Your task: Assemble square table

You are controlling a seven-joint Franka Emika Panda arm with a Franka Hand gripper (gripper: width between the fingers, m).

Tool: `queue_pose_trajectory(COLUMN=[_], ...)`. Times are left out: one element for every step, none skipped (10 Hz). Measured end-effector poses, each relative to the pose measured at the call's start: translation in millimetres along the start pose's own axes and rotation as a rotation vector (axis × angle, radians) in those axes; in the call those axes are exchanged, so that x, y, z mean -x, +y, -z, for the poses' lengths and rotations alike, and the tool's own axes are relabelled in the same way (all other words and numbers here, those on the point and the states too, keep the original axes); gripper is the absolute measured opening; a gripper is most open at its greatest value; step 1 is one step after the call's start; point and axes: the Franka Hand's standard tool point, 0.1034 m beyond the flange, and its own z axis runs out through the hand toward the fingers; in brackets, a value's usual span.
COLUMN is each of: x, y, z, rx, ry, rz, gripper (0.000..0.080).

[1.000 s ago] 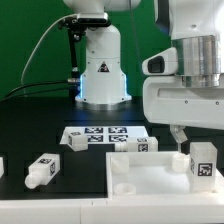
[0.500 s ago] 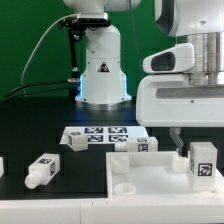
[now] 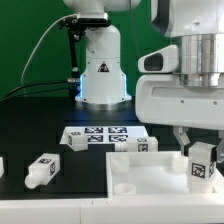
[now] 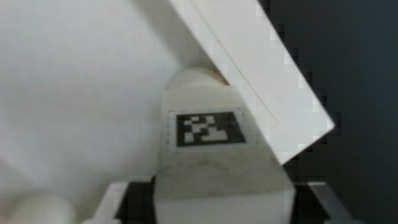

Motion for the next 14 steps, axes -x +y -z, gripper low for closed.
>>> queue_pose_trajectory(x=[2.0,3.4,3.6,3.0,3.5,3.3,1.7,-2.6,-5.7,-3.8,-0.7,-2.7,-3.3,-3.4], y=[0.5,0.7,1.1,1.4,1.2,1.4,2.5,4.6,5.7,5.0,4.2,5.0,5.7,5.9], z=[-0.1,-0.1,0.0,0.0,0.0,0.0,0.0,0.6,1.8,1.8,1.5,1.5,1.3,1.2], rx=[-0.002,-0.014,-0.02,-0.021,-0.02,-0.02,-0.021,-0.029,-0.038,-0.039,-0.032,-0.034,-0.034,-0.034], ry=[-0.003,-0.024,-0.052,-0.062,-0.062,-0.061,-0.056,-0.051,-0.045,-0.049,-0.058,-0.052,-0.051,-0.05], rz=[-0.172,-0.382,-0.556,-0.63,-0.64,-0.623,-0.524,-0.312,-0.124,0.054,0.173,0.218,0.278,0.324], gripper=[0.0291,0.0291,0.0291,0.0291,0.0291,0.0291,0.0291,0.0381,0.0519,0.0623,0.0623,0.0641,0.0641,0.0648])
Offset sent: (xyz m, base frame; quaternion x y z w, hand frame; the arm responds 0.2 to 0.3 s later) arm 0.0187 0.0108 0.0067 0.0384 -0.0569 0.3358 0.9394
